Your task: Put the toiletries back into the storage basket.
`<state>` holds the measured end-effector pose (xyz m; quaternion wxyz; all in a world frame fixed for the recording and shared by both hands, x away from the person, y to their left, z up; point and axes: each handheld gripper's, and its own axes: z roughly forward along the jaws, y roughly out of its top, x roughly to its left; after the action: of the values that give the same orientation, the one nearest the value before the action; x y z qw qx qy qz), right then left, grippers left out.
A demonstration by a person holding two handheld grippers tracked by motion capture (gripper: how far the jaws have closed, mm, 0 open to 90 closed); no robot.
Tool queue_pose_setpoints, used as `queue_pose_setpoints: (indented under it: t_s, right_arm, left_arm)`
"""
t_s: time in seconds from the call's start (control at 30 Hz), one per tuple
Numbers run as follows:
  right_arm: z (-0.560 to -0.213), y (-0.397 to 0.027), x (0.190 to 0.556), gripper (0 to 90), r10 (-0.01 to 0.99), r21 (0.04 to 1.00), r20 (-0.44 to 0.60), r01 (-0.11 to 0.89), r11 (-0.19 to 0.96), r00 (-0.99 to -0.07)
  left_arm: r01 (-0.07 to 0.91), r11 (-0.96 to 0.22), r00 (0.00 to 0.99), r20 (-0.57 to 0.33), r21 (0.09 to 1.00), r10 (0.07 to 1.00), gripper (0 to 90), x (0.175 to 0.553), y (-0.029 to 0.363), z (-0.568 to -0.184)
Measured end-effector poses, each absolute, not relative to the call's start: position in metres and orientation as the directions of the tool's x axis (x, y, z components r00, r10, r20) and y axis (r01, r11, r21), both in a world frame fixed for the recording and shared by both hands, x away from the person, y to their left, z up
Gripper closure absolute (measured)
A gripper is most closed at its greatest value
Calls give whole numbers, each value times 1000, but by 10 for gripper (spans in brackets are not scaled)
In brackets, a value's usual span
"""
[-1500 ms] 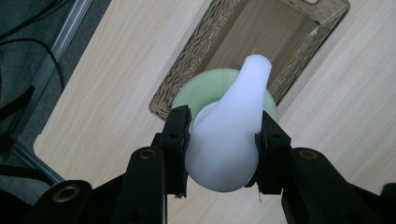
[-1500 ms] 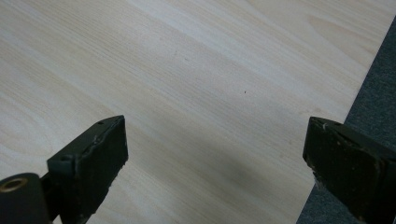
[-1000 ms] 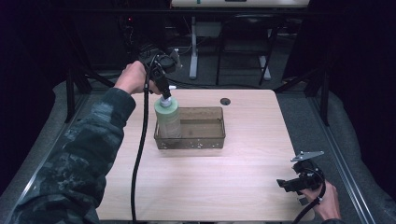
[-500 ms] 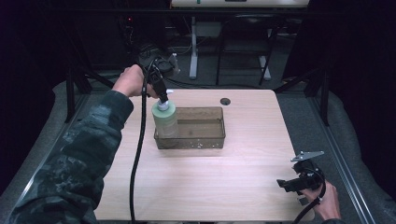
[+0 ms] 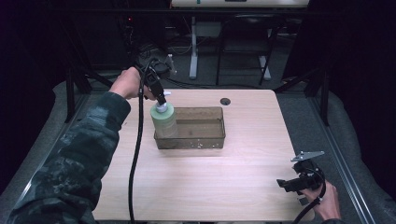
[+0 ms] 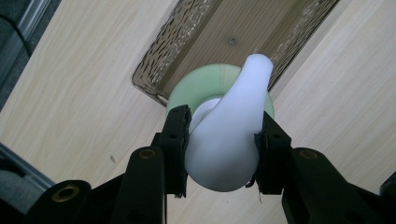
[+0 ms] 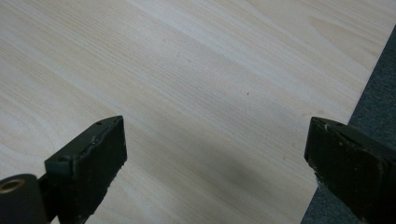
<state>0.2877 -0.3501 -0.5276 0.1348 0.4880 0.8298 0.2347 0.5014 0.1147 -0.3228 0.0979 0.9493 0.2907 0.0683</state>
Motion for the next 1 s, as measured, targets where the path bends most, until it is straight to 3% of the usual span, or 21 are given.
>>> queue_pose_setpoints:
  t_s: [0.17,0.57,0.87,1.0]
  right_arm:
    - [-526,-350,287,52,874,522,4,746,413,-487]
    - [-527,-350,287,52,875,521,10,749,409,-484]
    - [-526,-350,286,51,876,521,7,749,409,-483]
    - [-525,-350,286,51,876,520,7,750,410,-483]
  left_arm:
    - [548,-794,816,39,262,576,586,501,118,-326]
    - [565,-744,786,42,357,617,178,493,132,-315]
    - [556,-719,776,52,417,629,21,478,140,-306]
    - [550,-719,773,68,425,631,0,468,144,-307]
